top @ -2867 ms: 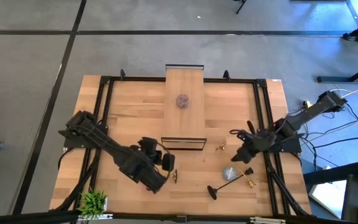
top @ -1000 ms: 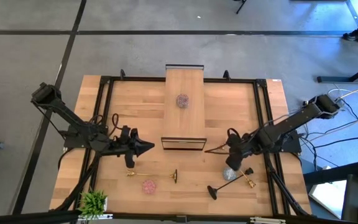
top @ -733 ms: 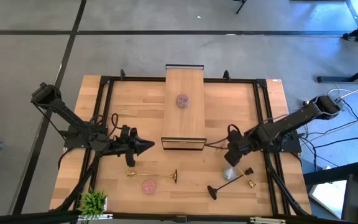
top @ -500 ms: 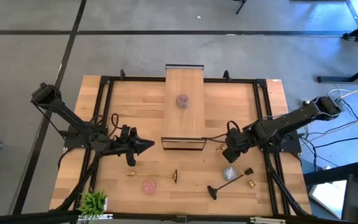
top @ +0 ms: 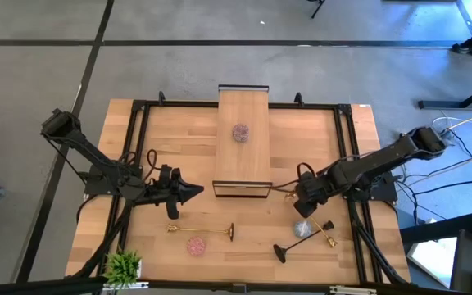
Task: Pick & Place candle stick holders
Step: Put the left gold candle holder on the shelf
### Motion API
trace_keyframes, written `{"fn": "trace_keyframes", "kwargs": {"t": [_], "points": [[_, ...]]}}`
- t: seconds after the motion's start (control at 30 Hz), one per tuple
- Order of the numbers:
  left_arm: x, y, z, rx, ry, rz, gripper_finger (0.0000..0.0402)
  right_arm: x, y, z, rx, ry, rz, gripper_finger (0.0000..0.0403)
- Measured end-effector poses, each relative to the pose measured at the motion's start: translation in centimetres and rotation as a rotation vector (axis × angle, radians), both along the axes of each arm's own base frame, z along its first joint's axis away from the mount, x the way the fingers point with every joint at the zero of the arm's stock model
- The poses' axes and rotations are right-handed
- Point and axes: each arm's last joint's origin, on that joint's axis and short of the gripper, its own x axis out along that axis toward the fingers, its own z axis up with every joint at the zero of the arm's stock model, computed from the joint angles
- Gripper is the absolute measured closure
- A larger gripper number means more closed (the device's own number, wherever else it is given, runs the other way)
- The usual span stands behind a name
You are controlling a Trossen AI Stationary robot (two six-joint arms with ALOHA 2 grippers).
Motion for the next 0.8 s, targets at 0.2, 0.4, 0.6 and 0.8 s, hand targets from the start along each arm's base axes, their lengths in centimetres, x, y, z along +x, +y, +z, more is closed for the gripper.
{"fn": "trace_keyframes", "kwargs": {"t": [0.2, 0.4, 0.6, 0.8], "points": [[0.0, 0.0, 0.0, -0.004, 0.000, -0.001, 0.0396, 1.2, 0.7, -1.1, 0.042, -0.007, 0.010, 0.0215], [0.0, 0.0, 0.0, -0.006, -0.001, -0.002, 0.0400, 1.6, 1.2, -2.0, 0.052, 0.016, 0.023, 0.0215], [0.0, 0.0, 0.0, -0.005, 0.002, -0.002, 0.0396, 1.6, 1.3, -2.1, 0.051, 0.028, 0.020, 0.0215], [0.0, 0.0, 0.0, -0.005, 0.002, -0.002, 0.0400, 1.6, 1.3, -2.1, 0.048, 0.028, 0.014, 0.0215]]}}
